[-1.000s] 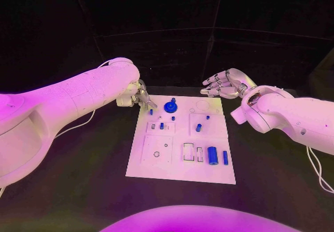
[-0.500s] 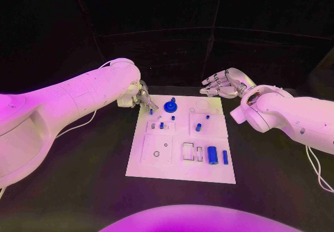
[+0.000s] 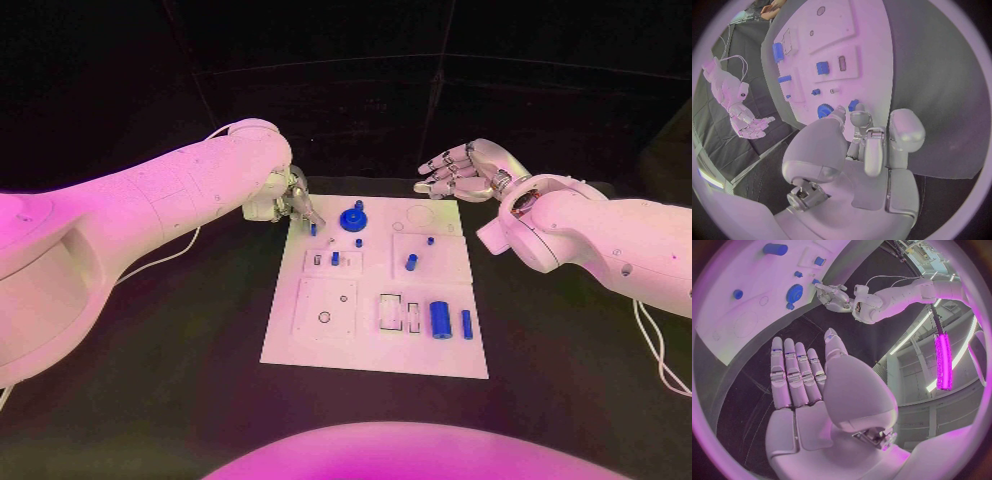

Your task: Assemble the parts on the task board

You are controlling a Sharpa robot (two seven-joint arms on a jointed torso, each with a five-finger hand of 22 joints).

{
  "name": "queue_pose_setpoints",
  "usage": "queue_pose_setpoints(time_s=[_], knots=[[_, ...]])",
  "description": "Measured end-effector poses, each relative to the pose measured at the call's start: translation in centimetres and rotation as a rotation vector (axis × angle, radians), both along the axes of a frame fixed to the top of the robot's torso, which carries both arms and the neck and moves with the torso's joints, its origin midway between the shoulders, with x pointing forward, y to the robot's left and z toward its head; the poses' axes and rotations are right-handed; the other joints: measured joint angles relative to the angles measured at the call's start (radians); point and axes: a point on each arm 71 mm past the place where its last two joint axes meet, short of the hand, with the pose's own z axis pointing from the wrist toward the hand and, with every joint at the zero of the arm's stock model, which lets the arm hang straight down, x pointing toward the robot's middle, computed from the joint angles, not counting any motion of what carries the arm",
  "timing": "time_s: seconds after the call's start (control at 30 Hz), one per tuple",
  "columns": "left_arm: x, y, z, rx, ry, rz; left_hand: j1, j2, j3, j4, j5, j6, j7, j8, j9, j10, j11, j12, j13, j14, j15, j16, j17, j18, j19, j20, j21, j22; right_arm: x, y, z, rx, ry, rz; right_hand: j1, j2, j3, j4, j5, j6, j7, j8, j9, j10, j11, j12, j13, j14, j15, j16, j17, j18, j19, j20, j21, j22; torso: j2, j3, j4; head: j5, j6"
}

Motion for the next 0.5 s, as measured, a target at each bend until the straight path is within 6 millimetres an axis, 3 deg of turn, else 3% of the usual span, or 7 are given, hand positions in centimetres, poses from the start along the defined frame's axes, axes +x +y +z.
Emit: queue_pose_setpoints(time_s=[0.37, 0.5], knots=[[-0.04, -0.22, -0.03, 0.002, 0.002, -0.004, 0.037, 0.028, 0.024, -0.03, 0.0, 0.0, 0.0, -0.004, -0.014, 0.0, 0.0, 0.0, -0.006, 0.0, 0.0, 0.0, 0.0, 0.0, 0.0, 0.0, 0.0, 0.001, -0.03, 0.02, 0.0, 0.0, 0.001, 0.002, 0.0, 0.0, 0.0, 0.0, 0.0, 0.0, 0.0, 0.004, 0.0, 0.0, 0.0, 0.0, 0.0, 0.0, 0.0, 0.0, -0.003, 0.0, 0.0, 0.0, 0.0, 0.0, 0.0, 0.0004, -0.0006, -0.002, -0.001], [-0.06, -0.3, -0.03, 0.003, 0.003, -0.005, 0.085, 0.054, 0.062, -0.066, 0.0, 0.0, 0.0, -0.009, -0.023, -0.002, -0.002, 0.0, -0.01, 0.0, 0.0, 0.0, 0.0, 0.0, 0.0, 0.0, 0.0, 0.001, -0.04, 0.01, 0.01, 0.0, 0.001, 0.002, 0.0, 0.0, 0.0, 0.0, 0.0, 0.0, 0.0, 0.004, 0.0, 0.0, 0.0, 0.0, 0.0, 0.0, 0.0, 0.0, -0.003, 0.0, 0.0, 0.0, 0.0, 0.0, 0.0, 0.0004, -0.0006, -0.003, 0.001]])
